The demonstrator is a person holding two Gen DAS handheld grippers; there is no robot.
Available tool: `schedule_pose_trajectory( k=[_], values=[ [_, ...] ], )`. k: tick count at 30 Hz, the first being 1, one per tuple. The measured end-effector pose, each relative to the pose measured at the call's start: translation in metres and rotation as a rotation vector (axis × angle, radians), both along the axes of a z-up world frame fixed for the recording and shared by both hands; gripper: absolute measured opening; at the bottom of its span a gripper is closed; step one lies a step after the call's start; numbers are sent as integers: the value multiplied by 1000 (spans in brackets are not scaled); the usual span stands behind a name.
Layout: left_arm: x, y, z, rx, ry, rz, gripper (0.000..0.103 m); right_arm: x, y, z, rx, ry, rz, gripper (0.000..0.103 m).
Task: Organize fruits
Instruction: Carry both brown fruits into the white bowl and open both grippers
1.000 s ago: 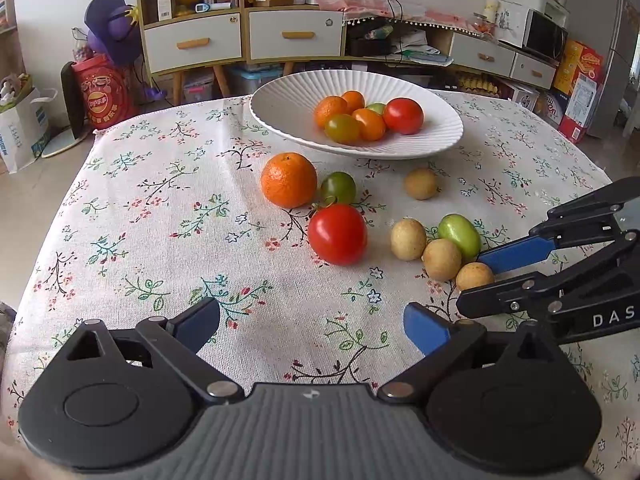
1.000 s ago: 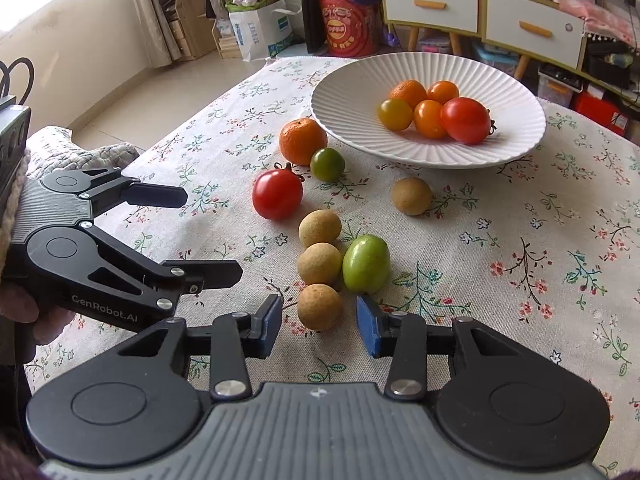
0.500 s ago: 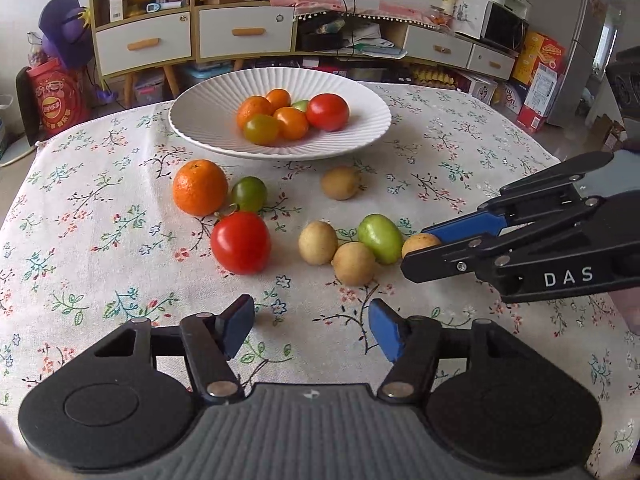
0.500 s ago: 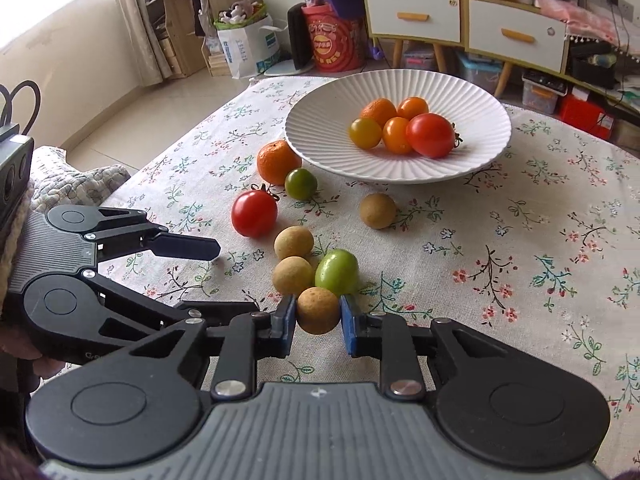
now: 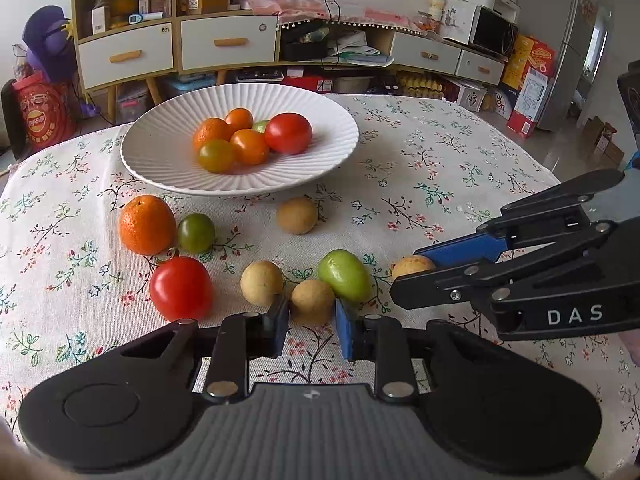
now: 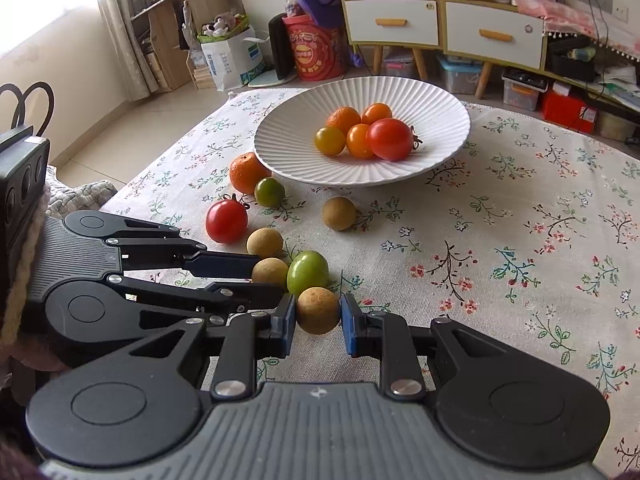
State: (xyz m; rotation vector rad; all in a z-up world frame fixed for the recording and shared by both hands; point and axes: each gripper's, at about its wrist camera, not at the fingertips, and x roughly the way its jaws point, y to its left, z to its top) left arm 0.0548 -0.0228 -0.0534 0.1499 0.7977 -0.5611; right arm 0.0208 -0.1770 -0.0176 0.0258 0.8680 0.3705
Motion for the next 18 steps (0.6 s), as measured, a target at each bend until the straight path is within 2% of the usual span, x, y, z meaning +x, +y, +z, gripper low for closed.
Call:
schedule_pose_trajectory(
  k=[8, 18],
  values=[
    [-4, 9, 14, -29, -9, 7, 14, 3, -7, 11, 27, -31, -30, 22],
    [6, 5, 38, -79, -79, 35, 14, 26, -12, 33, 68, -104, -97, 22]
  ],
)
